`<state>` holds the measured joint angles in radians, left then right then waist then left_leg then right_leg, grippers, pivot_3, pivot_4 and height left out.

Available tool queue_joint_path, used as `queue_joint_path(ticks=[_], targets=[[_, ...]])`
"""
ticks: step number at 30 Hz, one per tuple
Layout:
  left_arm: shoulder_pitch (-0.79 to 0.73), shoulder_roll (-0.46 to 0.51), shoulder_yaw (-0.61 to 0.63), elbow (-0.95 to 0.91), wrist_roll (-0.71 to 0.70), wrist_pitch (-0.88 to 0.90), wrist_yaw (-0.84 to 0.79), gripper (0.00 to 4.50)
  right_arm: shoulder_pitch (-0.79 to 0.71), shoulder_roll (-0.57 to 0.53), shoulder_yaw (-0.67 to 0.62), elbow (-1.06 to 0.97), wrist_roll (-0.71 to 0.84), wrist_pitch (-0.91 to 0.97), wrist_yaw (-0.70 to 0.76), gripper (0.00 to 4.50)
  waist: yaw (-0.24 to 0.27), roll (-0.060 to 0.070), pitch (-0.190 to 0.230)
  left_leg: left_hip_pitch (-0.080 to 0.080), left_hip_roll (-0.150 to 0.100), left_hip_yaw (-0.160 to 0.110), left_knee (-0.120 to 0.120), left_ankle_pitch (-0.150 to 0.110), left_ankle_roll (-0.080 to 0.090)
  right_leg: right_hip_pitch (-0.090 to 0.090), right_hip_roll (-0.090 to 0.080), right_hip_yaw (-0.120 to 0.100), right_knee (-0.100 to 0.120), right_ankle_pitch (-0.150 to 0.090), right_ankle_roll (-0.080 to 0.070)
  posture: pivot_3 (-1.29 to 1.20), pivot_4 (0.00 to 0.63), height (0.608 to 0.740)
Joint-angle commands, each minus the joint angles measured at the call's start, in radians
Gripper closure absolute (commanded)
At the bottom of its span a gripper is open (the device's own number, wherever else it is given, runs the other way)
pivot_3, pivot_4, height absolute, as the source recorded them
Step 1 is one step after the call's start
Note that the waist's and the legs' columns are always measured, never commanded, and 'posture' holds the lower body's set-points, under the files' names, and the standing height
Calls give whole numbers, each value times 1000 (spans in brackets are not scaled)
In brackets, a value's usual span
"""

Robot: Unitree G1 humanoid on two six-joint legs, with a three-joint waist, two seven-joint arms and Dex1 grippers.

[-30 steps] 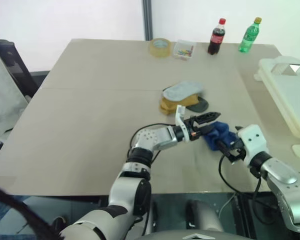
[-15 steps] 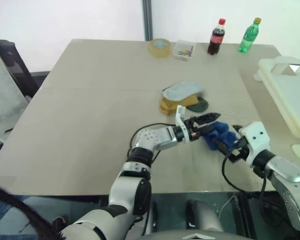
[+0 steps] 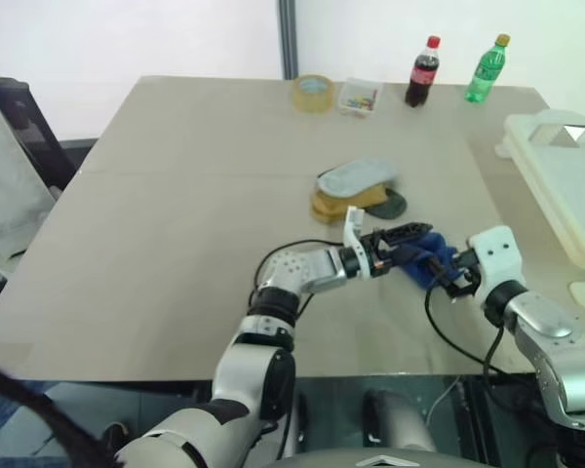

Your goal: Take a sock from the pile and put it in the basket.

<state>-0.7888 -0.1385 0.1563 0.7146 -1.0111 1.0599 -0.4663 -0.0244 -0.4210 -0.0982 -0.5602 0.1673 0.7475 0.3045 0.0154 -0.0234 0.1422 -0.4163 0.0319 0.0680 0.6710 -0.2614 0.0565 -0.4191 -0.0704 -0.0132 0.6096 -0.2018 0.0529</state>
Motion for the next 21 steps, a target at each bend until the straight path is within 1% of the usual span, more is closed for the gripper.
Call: queue_joint_path(ticks=[1,3,8,21], targets=[[-46,-147,-52,-54,30,-7,-54,195,-11,12,-32,-13,18,11,-11,69,0,0,0,0,0,0,0,0,0,0,0,0,0,0,0,0,150,740],[-27,-122,-90,-133,34,-2,-120,195,-18,33,-36,-6,32,25,-19,69,0,0,0,0,0,0,0,0,0,0,0,0,0,0,0,0,150,740],[11,-93,-70,-255,-37,53,-224,195,-43,84,-62,6,69,69,-43,69,-4,2,1,0,0,0,0,0,0,0,0,0,0,0,0,0,150,740],[90,-28,-84,-385,-89,136,-295,195,-98,182,-140,20,131,144,-139,69,-4,3,2,0,0,0,0,0,0,0,1,1,1,0,1,0,150,740]])
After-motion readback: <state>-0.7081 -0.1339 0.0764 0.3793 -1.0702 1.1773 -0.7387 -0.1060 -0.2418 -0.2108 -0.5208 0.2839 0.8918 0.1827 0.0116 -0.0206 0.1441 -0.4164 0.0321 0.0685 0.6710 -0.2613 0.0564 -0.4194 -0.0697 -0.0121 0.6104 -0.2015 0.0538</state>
